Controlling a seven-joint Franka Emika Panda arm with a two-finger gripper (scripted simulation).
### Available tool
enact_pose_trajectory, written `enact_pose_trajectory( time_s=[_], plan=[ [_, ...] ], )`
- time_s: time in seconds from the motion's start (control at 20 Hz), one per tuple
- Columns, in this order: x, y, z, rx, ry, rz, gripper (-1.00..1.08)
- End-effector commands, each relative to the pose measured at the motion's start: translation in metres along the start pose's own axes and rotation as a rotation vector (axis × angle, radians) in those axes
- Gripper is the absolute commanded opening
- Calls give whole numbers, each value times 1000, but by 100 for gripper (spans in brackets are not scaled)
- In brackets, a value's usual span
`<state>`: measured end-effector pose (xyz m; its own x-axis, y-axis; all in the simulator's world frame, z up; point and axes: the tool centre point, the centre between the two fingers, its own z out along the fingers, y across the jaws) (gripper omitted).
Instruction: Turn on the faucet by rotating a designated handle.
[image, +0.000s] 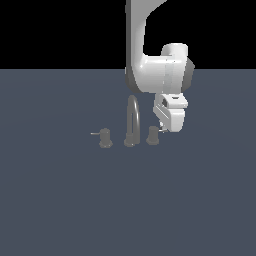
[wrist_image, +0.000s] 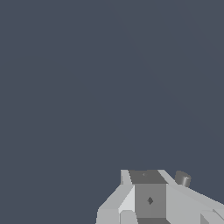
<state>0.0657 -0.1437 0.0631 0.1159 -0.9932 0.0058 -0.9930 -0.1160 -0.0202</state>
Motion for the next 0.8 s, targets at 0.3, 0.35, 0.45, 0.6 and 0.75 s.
enact_pose_trajectory(
  time_s=[0.3, 0.35, 0.45, 0.6, 0.75],
  plan=[
    [-4, 32, 0, -18, -6, 6, -100],
    [-4, 35, -1, -19, -6, 7, -100],
    [-4, 39, -1, -19, -6, 7, -100],
    [-5, 35, 0, -9, 2, 9, -100],
    [-15, 42, -1, -12, 0, 9, -100]
  ],
)
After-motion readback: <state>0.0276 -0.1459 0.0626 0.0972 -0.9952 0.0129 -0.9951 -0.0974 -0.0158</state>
